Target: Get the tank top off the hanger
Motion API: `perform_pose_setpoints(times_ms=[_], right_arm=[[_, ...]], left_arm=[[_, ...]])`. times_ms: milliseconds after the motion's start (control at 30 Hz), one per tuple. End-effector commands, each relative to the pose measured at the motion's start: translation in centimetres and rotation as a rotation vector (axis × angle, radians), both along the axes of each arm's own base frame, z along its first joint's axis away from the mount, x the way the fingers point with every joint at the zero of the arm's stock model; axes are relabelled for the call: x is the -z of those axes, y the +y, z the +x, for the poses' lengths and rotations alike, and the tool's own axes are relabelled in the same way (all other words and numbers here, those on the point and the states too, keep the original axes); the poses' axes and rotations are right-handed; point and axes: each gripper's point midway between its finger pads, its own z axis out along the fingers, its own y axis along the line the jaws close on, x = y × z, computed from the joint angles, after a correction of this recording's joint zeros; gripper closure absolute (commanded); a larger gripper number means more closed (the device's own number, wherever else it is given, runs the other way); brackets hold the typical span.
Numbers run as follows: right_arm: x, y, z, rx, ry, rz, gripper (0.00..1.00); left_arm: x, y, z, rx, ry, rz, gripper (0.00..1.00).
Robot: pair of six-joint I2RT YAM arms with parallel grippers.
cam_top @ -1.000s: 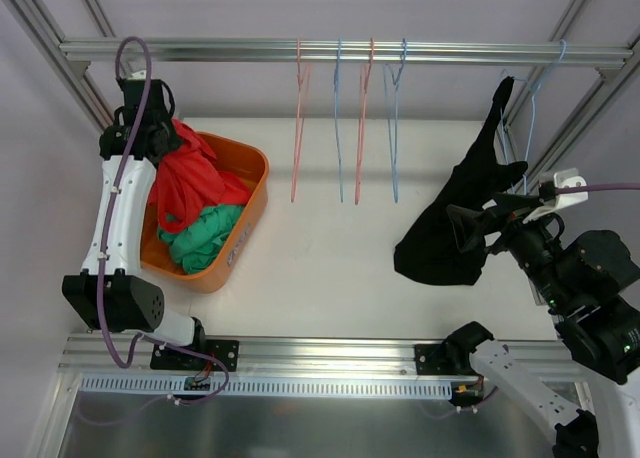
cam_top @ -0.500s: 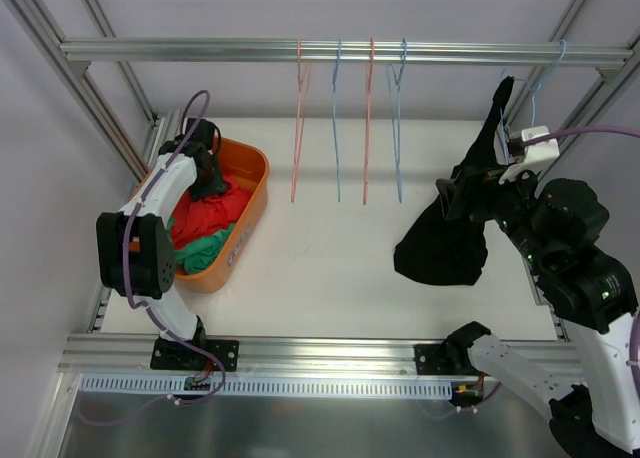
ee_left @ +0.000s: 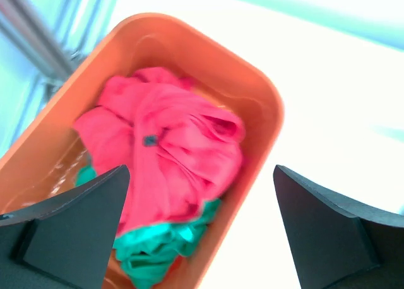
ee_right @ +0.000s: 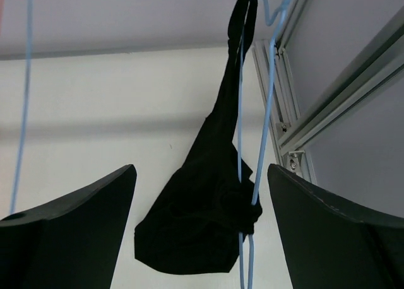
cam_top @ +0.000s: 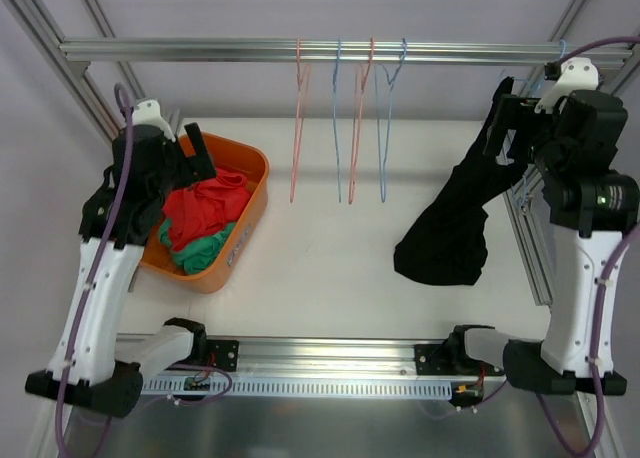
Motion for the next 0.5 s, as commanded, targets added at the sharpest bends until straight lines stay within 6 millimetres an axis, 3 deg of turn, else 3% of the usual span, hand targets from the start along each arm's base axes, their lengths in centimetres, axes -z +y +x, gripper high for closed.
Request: perform_pose_setpoints(times_ms=[0, 67, 100, 233, 300, 367, 467], right_arm=[[0.4, -0.3, 1.7, -0.023, 0.043, -0.009, 0.12], [0.5, -1.2, 2.7, 0.009, 0.054, -0.039, 0.16], [0.3, -2.0, 3.3, 0.034, 0.046, -0.048, 0.17], [1.5, -4.2, 5.7, 0.075, 0.08, -0.047, 0.35], [2.2, -5.6, 6.3, 0.113, 0.099, -0.026, 0.39], [2.4, -5.5, 6.6, 0.094, 0.1, -0.017, 0.39], [1.6, -3.0, 6.4, -0.027, 0.062, 0.039, 0.37]], left_arm=[[1.4, -1.8, -3.8, 0.141, 0.021, -0.008, 0.01], [1.4, -3.0, -5.8, 0.223, -0.009, -0.054, 0.01], [3.0, -3.3, -6.3, 0.246, 0.022, -0.061, 0.01], [5.1, -5.0, -8.9, 0.374, 0.036, -0.1, 0.01], [6.1, -5.8, -9.8, 0.43, 0.051, -0.12, 0.01], [6.2, -6.0, -10.6, 0.462, 0.031, -0.116, 0.01], [6.9, -5.4, -10.9, 0.447, 0.028, -0.087, 0.01]])
